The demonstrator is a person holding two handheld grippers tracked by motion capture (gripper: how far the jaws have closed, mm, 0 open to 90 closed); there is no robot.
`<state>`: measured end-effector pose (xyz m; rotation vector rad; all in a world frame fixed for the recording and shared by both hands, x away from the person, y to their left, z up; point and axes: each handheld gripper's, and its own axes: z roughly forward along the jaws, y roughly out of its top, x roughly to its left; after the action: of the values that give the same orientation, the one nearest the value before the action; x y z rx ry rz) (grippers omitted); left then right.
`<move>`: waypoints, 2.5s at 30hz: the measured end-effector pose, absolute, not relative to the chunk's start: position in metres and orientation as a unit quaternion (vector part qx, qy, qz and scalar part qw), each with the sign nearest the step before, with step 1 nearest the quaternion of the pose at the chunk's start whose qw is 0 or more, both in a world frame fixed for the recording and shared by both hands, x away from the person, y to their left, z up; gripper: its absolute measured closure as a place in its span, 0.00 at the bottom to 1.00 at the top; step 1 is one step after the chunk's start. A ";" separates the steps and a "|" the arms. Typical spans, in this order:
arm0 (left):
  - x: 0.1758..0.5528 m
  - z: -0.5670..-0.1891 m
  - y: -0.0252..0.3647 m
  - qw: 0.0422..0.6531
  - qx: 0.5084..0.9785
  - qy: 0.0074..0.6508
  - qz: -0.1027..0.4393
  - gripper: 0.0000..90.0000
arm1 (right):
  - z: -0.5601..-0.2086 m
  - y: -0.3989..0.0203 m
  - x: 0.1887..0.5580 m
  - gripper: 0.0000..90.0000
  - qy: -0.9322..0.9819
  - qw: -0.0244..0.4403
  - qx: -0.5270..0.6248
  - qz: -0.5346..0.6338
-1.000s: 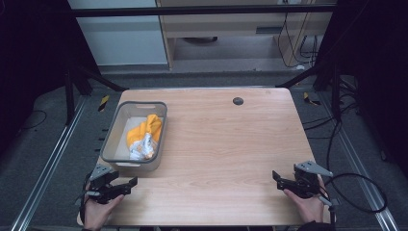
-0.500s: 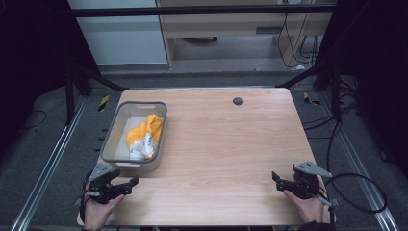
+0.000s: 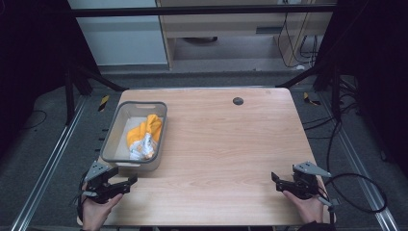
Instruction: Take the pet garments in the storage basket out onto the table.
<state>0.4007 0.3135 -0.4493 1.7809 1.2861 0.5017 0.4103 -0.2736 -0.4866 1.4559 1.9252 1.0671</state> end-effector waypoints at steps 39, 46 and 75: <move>0.404 -0.408 0.306 0.468 0.695 0.500 0.220 0.17 | -0.487 -0.274 0.411 0.14 0.710 0.258 0.528 0.389; 0.410 -0.400 0.303 0.469 0.697 0.495 0.221 0.16 | -0.488 -0.273 0.411 0.14 0.711 0.257 0.527 0.388; 0.451 -0.386 0.295 0.447 0.712 0.495 0.220 0.15 | -0.487 -0.276 0.412 0.14 0.707 0.262 0.529 0.389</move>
<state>0.4510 0.2954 -0.3856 1.7615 1.2260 0.5448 0.4118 -0.2758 -0.4866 1.4321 1.9129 1.0539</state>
